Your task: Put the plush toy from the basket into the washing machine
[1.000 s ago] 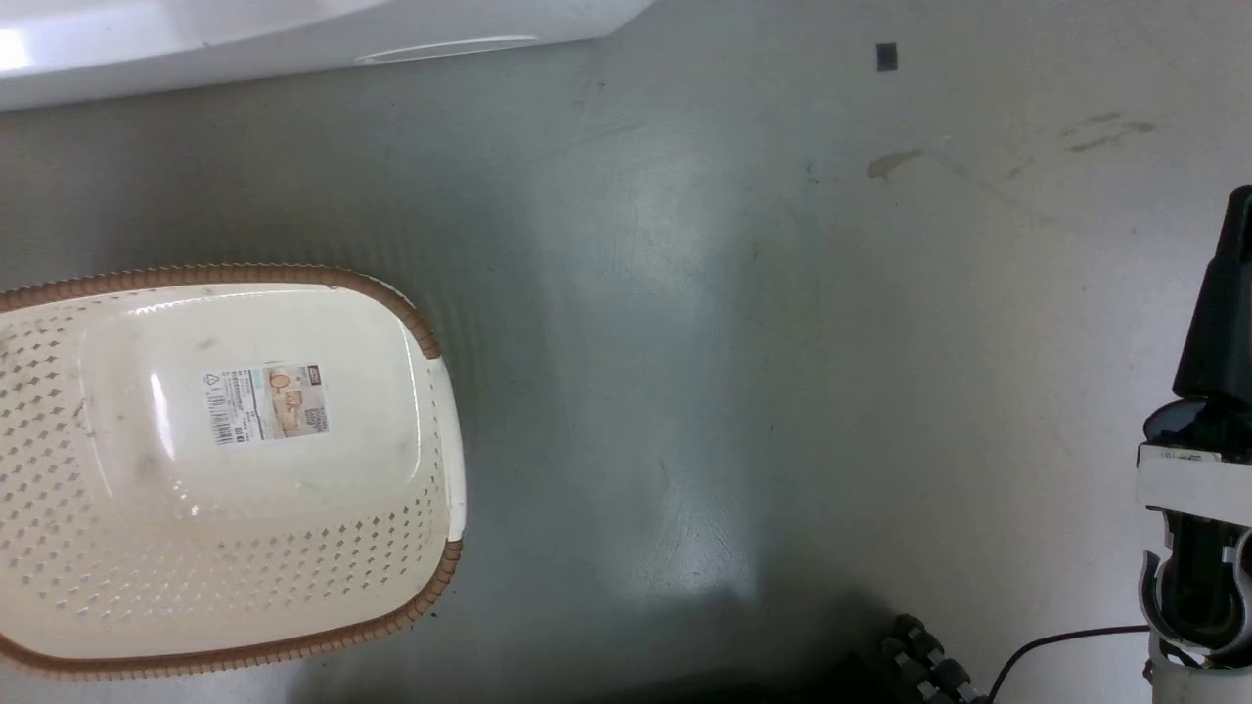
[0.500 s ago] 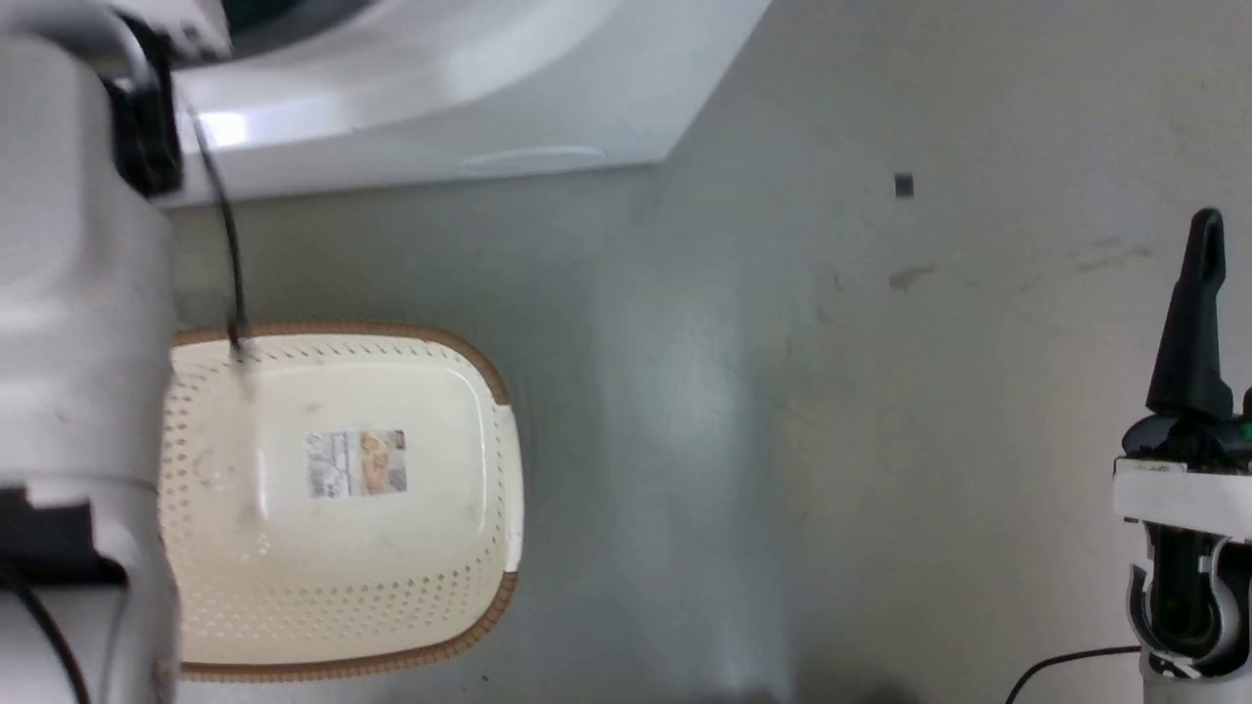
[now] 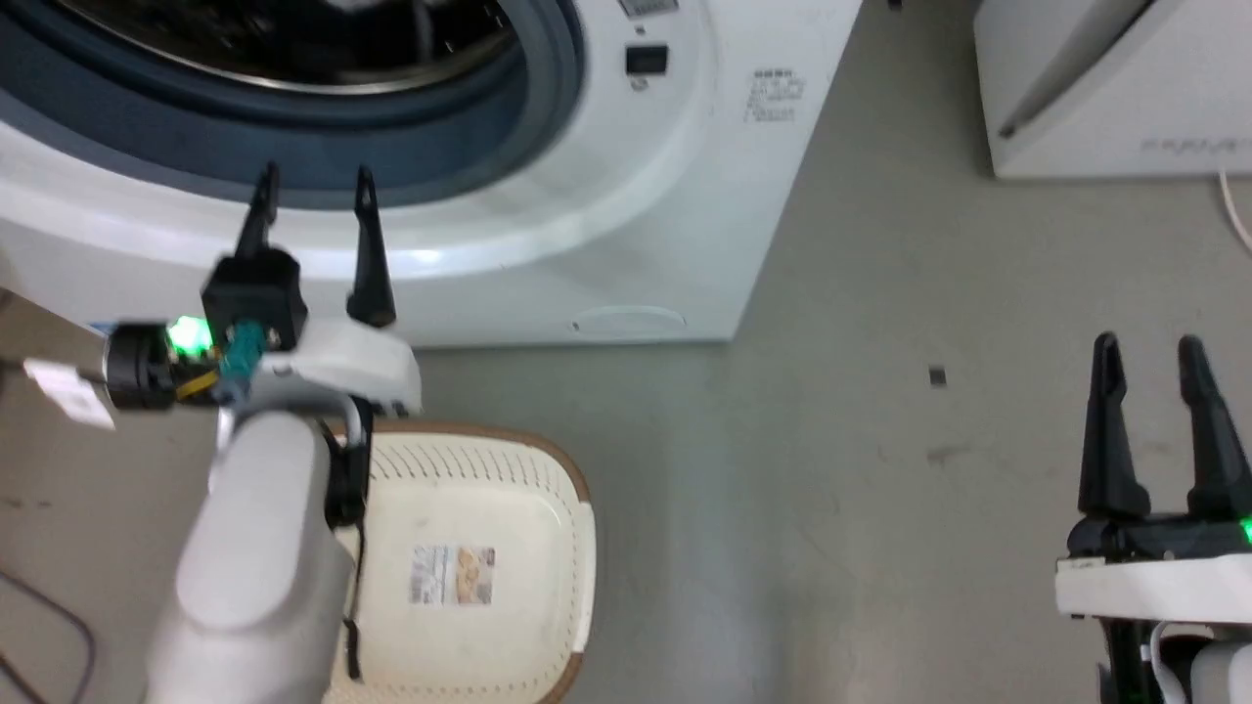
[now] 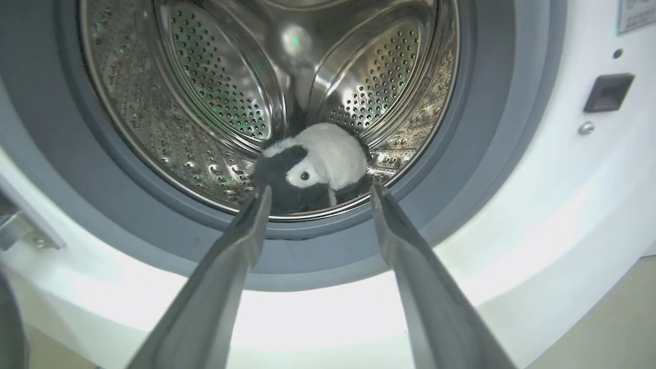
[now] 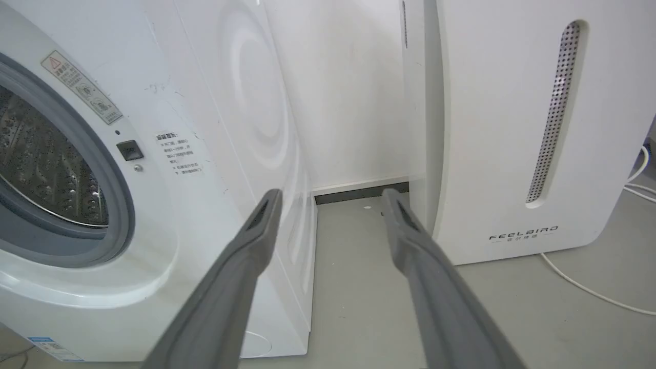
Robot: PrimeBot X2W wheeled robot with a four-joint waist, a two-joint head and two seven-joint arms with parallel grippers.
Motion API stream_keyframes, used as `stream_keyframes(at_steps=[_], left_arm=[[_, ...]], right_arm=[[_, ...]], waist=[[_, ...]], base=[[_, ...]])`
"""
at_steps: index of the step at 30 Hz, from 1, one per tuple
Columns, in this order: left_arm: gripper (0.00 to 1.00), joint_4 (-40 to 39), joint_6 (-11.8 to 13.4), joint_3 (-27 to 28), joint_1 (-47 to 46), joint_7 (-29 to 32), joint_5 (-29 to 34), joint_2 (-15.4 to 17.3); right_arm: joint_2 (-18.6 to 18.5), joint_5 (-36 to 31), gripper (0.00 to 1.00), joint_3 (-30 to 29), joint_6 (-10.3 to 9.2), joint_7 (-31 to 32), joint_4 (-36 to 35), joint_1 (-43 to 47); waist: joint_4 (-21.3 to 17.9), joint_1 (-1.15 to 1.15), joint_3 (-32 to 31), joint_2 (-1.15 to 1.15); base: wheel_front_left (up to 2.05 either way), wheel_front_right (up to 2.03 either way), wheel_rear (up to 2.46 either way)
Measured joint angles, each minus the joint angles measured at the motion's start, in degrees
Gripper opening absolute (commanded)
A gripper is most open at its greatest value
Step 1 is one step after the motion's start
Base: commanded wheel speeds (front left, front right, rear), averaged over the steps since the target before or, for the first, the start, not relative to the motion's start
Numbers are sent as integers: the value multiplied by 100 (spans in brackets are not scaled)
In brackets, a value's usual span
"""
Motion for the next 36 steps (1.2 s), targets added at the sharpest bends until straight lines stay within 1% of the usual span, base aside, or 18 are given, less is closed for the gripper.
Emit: stream_keyframes(at_steps=[9,16,19,22,28,29,36], left_arm=[[100,-1101,-3,-146,1688,-1,286,-210],[100,-1551,55,-105,2776,-1,354,-263],[100,-1688,45,-114,3085,-1,370,-277],[100,-1744,-26,-137,3290,-1,383,-299],[100,-1761,-135,-80,3488,-1,374,-322],[0,-1763,-165,-49,3505,-1,352,-326],[0,-1760,-161,-66,3507,12,349,-321]], right_arm=[[-1,-399,100,-55,0,0,180,475],[0,-572,100,-103,1,-1,276,862],[0,-579,100,-107,1,-1,312,1059],[0,-577,100,-116,1,0,380,1182],[0,-537,100,-110,1,-1,475,1306],[0,-531,0,-97,1,0,491,1315],[0,-554,0,-91,0,9,490,1312]], waist=[[311,-1,-1163,0],[526,-1,-1910,0],[603,-2,-2148,0],[669,-2,-2304,0],[668,-1,-2421,0],[653,-1,-2424,0],[640,0,-2424,0]], base=[[0,0,0],[0,0,0],[0,0,0],[0,0,0],[0,0,0],[0,0,0],[0,0,0]])
